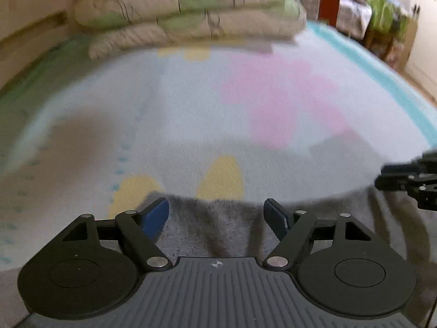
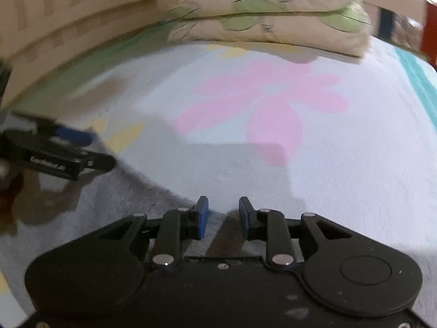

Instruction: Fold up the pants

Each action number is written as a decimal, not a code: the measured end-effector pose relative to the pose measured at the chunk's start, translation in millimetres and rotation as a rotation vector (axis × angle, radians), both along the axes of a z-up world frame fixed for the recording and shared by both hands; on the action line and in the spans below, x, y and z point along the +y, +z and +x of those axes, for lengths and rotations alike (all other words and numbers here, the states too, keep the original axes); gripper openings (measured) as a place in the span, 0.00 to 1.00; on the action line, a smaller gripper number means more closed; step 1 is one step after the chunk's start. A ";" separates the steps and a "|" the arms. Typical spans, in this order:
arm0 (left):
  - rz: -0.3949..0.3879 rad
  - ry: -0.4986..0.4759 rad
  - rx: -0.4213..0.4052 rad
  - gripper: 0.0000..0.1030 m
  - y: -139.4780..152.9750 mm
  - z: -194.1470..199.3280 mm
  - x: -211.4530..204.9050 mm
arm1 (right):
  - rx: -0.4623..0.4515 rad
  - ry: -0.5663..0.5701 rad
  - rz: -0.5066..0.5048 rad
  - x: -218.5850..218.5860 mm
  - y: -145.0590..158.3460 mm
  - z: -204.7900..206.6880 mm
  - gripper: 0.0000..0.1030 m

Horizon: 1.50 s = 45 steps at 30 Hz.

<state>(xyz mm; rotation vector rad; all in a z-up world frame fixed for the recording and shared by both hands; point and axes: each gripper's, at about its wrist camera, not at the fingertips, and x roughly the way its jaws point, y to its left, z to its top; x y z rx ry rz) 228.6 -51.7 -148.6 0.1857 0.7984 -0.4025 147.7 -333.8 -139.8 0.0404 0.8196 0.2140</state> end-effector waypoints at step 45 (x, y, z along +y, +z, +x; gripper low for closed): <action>-0.036 -0.508 0.281 0.77 19.1 -73.0 -150.1 | -0.131 -0.968 0.493 -336.2 -9.2 -185.3 0.50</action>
